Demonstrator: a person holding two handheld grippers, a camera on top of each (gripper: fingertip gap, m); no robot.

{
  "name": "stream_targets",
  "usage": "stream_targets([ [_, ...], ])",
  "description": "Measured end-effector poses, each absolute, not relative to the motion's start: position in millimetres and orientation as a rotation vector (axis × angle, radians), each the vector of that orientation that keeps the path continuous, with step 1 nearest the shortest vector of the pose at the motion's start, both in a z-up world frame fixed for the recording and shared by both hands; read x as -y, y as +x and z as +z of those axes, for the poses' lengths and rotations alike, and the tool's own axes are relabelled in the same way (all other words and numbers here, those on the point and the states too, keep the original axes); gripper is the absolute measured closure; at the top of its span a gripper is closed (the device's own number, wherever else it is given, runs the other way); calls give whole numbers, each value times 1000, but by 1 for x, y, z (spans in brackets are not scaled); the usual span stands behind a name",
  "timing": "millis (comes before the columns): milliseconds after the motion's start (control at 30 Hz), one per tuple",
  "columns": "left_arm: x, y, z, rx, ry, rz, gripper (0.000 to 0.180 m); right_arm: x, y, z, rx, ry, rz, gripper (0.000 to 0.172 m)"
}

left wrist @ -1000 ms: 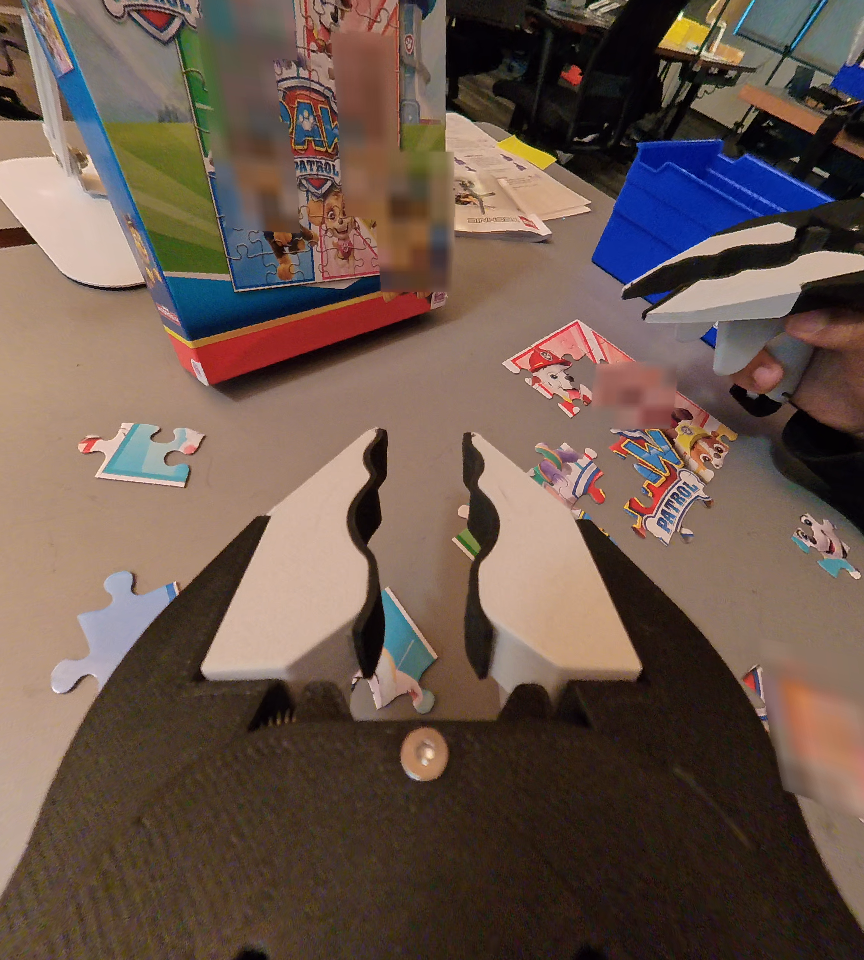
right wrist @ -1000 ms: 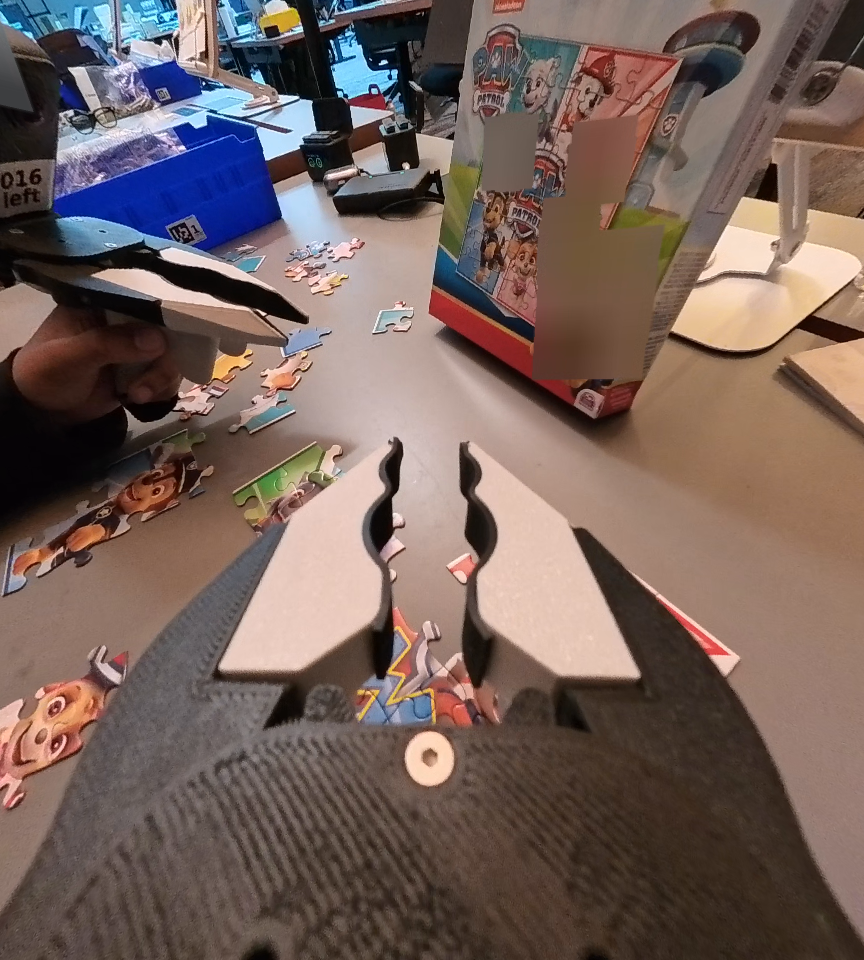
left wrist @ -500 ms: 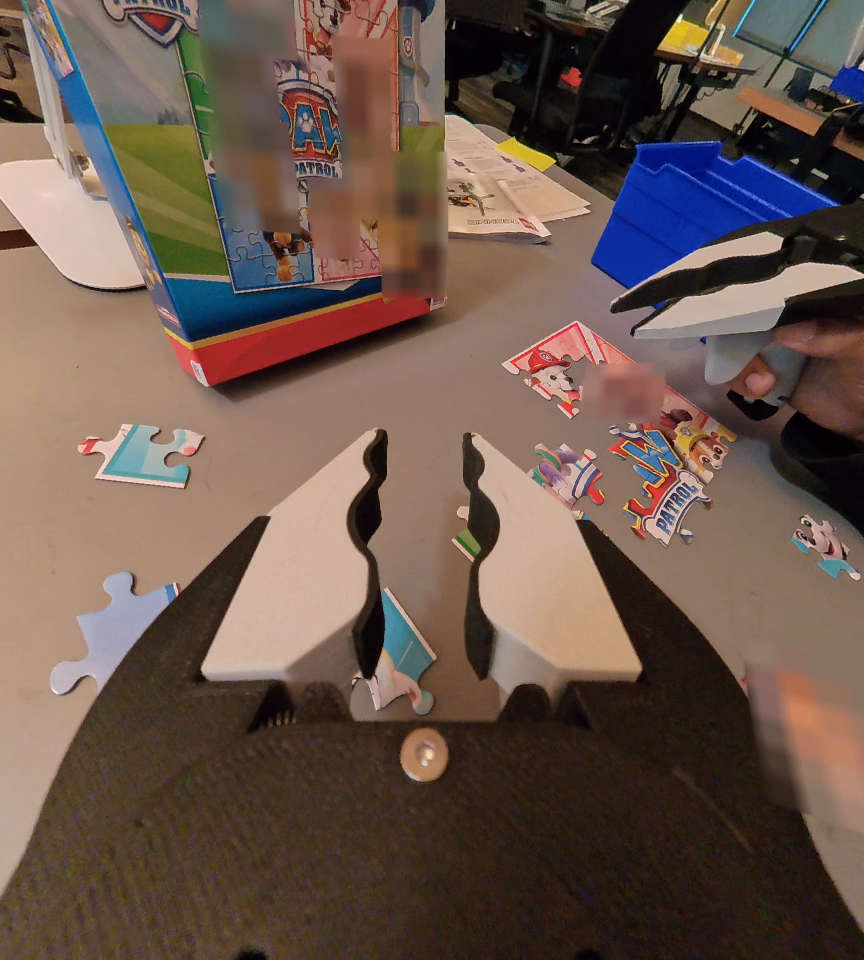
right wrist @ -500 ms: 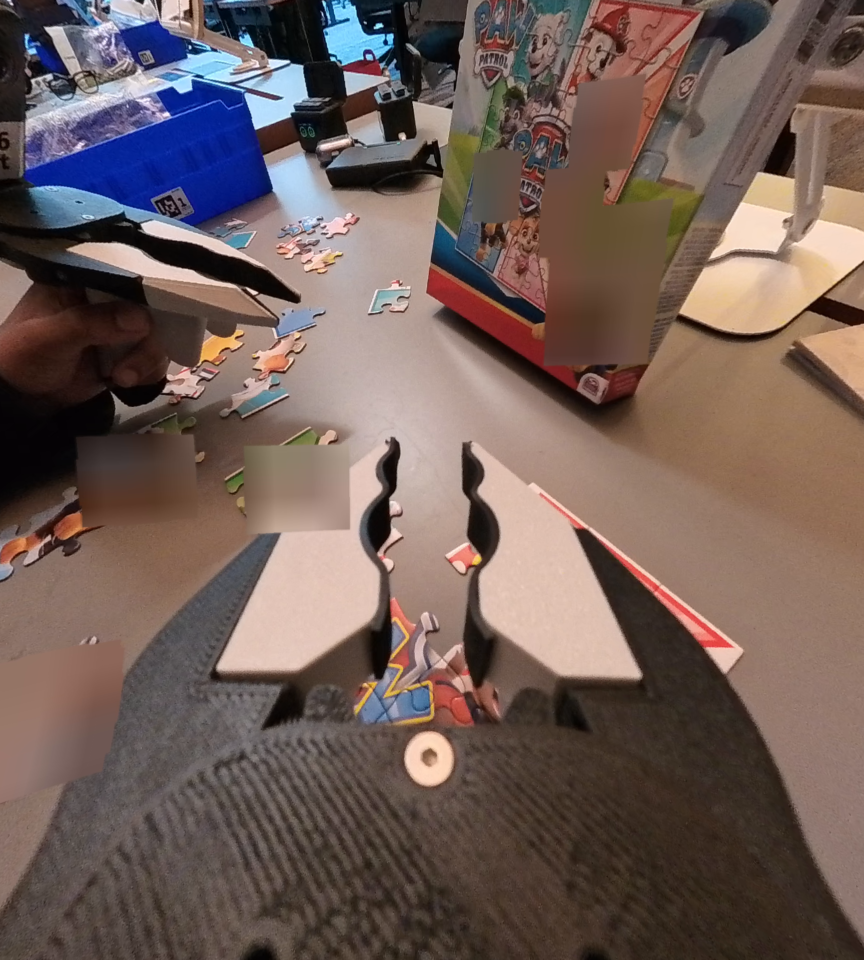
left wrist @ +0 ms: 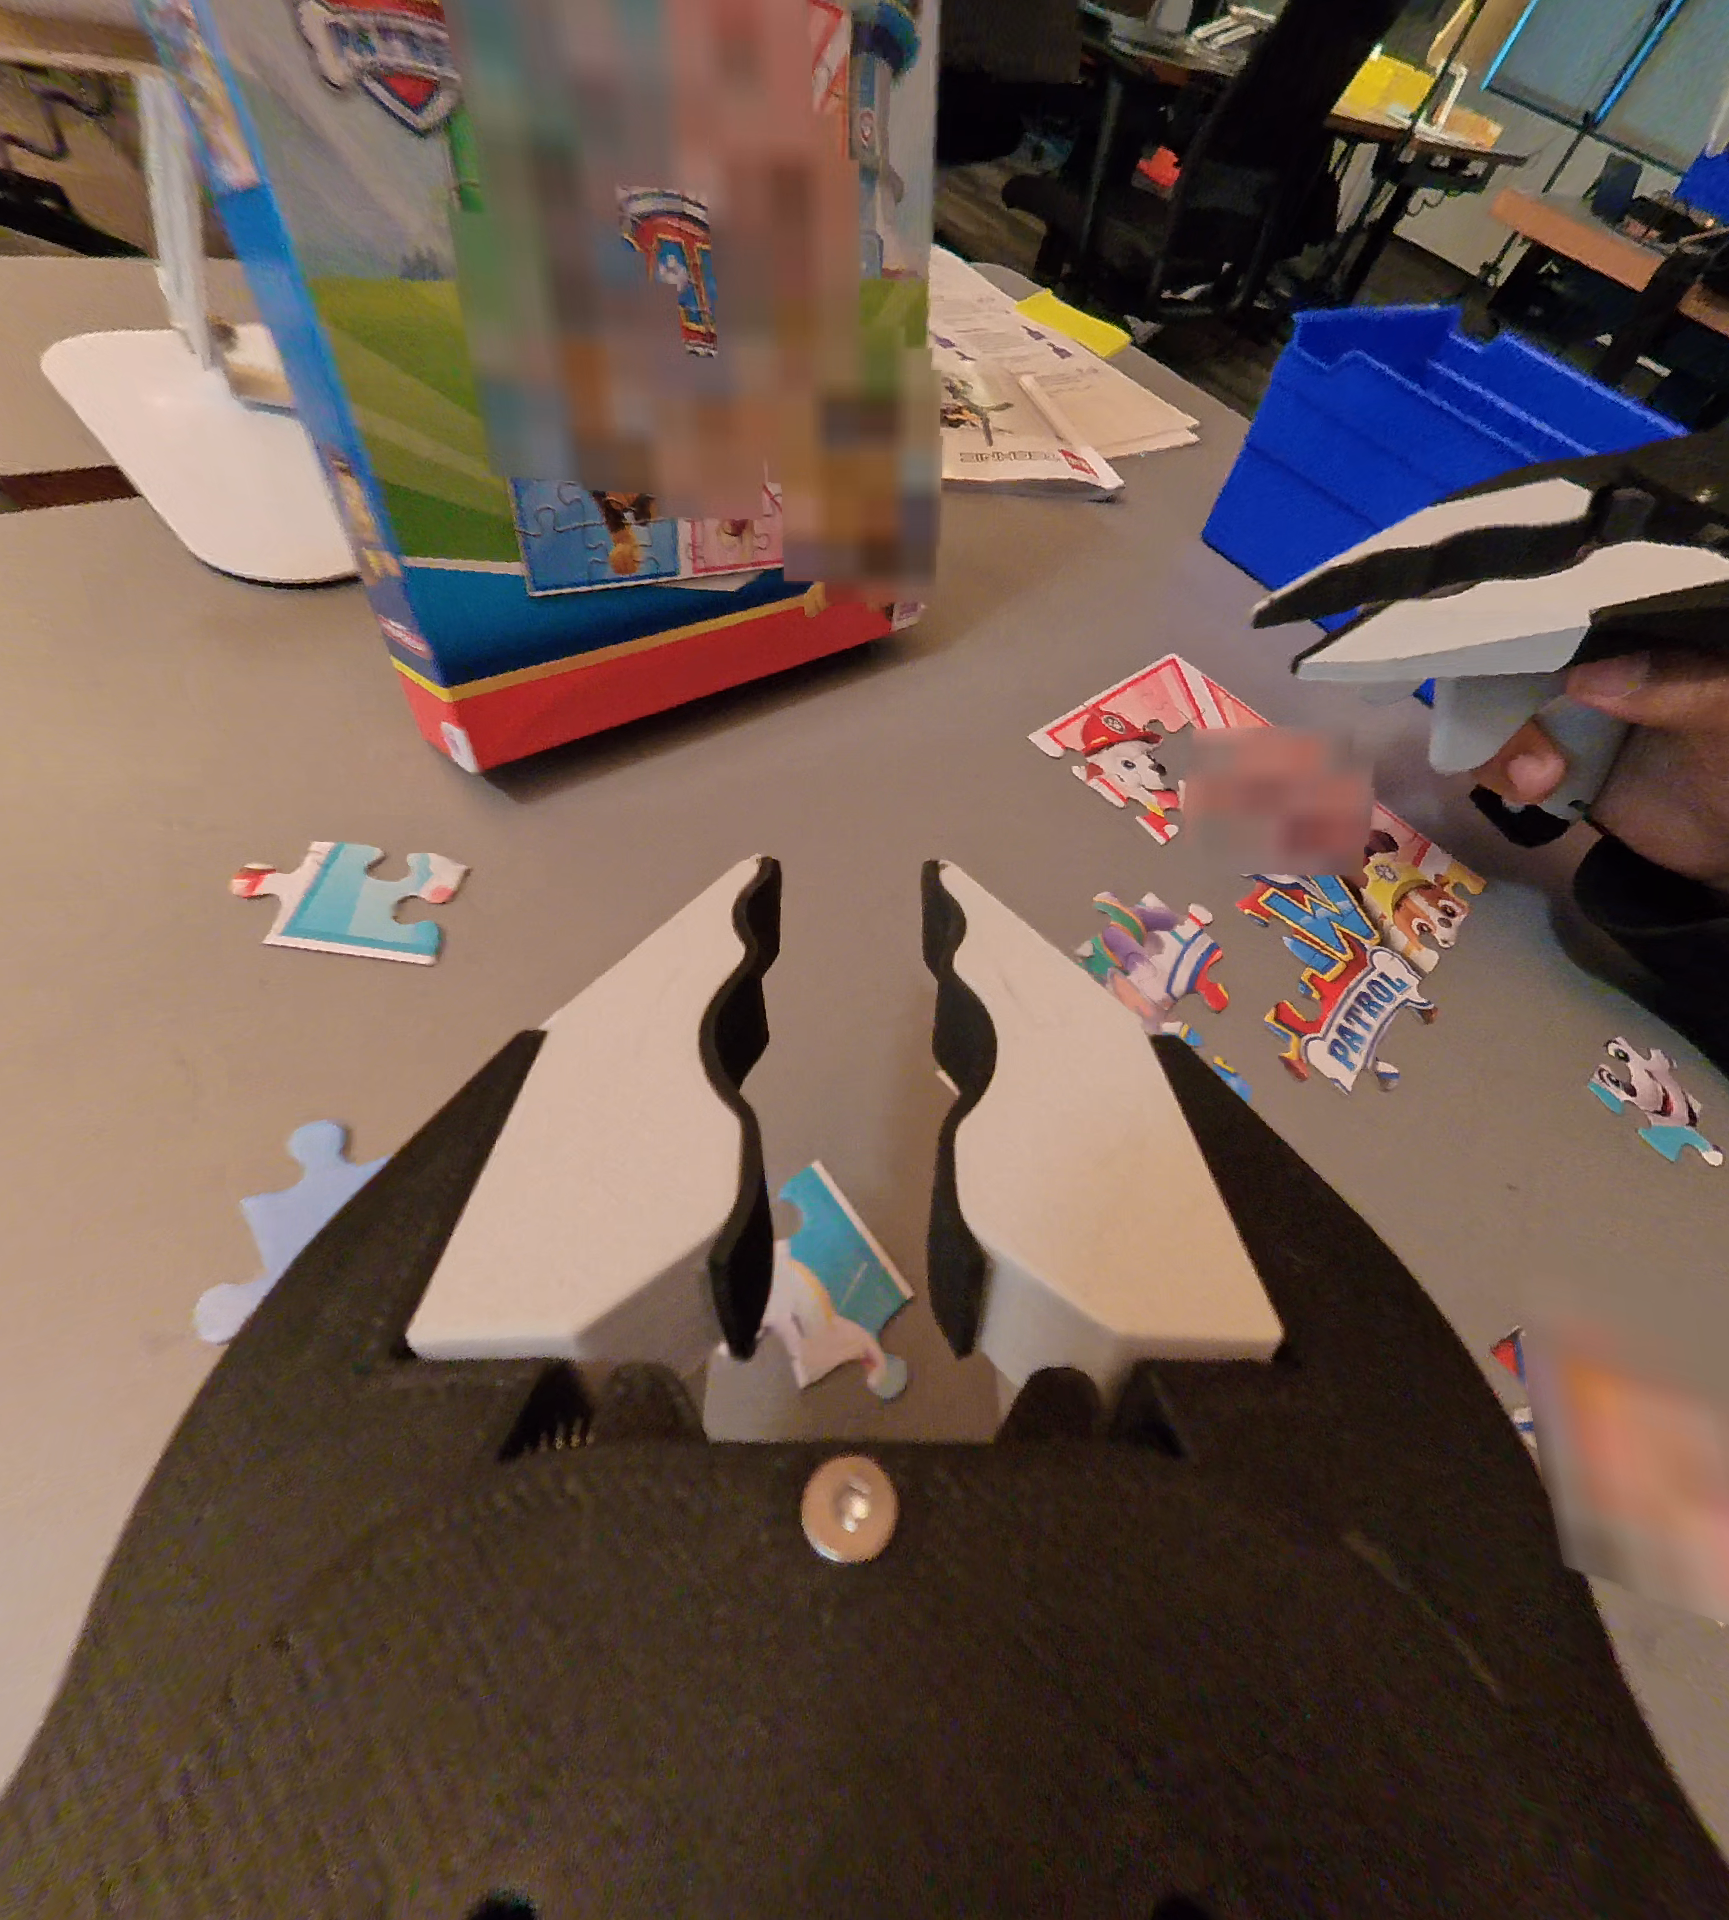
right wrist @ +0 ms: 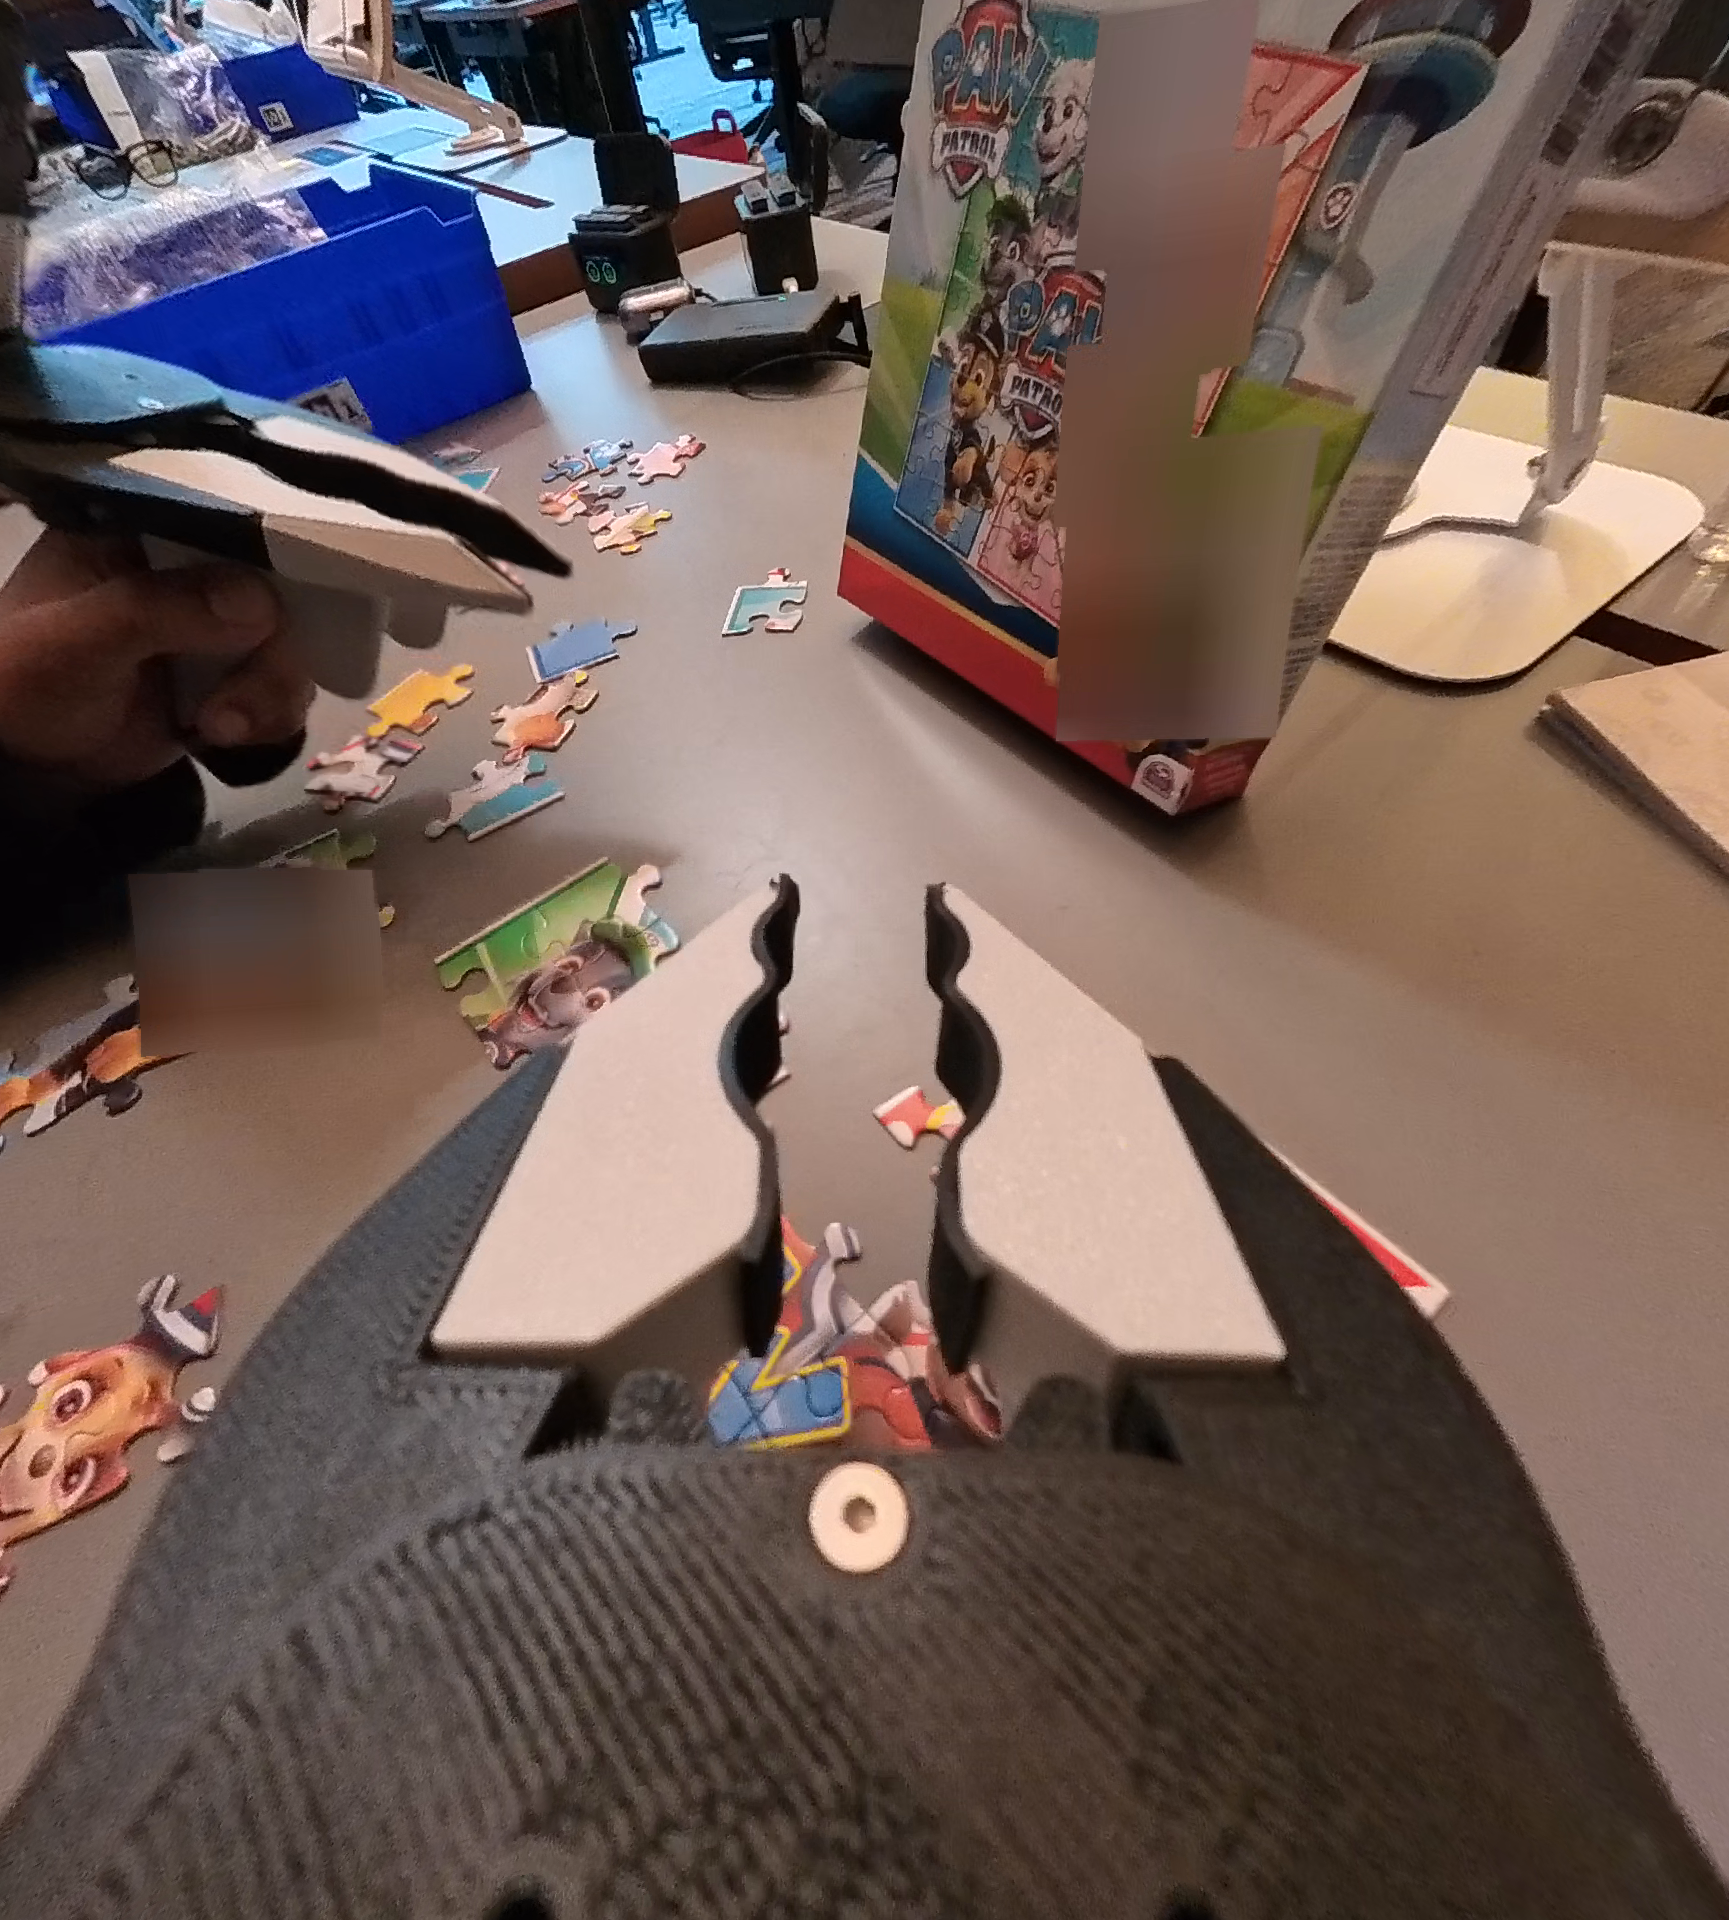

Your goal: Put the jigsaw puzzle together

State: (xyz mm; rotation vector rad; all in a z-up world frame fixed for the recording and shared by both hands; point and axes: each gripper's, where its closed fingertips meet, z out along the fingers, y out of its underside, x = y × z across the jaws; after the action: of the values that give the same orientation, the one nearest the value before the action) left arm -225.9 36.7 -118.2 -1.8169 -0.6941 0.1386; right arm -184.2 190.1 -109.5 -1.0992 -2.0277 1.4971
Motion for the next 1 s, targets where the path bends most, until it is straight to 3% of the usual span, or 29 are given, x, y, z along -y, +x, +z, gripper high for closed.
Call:
stream_targets([
  [333, 97, -248, -4, 864, -1642, 427, 152, -207, -187, -93, 1932, -1070, 1516, 149],
  [1000, 165, -220, 51, 874, -1486, 389, 147, -225, -192, -92, 1865, -994, 1369, 155],
])
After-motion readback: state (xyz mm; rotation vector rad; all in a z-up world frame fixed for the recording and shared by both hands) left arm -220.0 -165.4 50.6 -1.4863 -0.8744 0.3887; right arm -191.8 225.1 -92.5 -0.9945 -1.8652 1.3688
